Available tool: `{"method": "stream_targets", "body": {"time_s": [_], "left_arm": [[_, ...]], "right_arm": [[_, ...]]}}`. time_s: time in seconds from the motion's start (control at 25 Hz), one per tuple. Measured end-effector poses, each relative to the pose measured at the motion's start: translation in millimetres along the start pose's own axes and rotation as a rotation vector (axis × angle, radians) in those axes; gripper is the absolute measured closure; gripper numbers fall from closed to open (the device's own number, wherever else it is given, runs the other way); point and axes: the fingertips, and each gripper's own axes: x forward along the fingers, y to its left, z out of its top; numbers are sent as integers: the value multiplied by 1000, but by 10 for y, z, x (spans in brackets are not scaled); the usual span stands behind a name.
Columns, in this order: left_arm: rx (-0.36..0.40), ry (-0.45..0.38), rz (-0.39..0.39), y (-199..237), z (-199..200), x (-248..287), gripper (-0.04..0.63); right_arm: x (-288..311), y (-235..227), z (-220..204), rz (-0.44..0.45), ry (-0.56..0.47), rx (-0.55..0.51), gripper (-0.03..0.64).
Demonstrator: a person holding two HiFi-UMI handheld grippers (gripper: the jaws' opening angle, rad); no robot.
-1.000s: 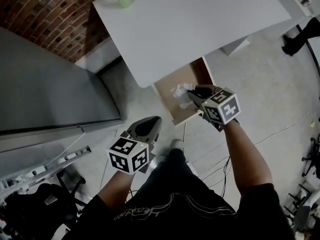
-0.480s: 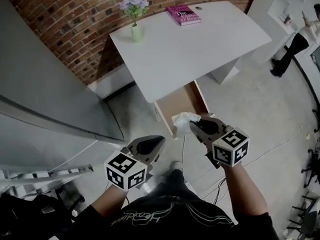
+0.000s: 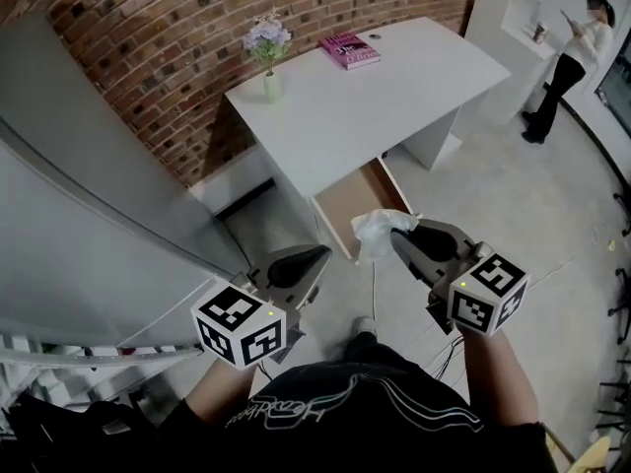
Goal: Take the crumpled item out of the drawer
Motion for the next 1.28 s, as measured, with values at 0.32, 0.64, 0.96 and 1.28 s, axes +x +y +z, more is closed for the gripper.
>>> {"method": "stream_targets", "body": {"time_s": [0.32, 0.64, 0.96, 1.28], "left_arm": [[-24, -49, -40, -114, -22, -215, 565], [-21, -39, -8, 51, -164, -174, 565], [-9, -19, -22, 74, -228, -72, 565], [2, -10, -38, -4, -253, 29, 565]], "right_arm": [[-113, 396, -27, 3, -42, -46, 541], [-82, 356, -176, -27, -29, -23, 541], [-7, 271, -321, -37, 1, -6, 541], [-108, 216, -356, -51, 3, -3, 541]]}}
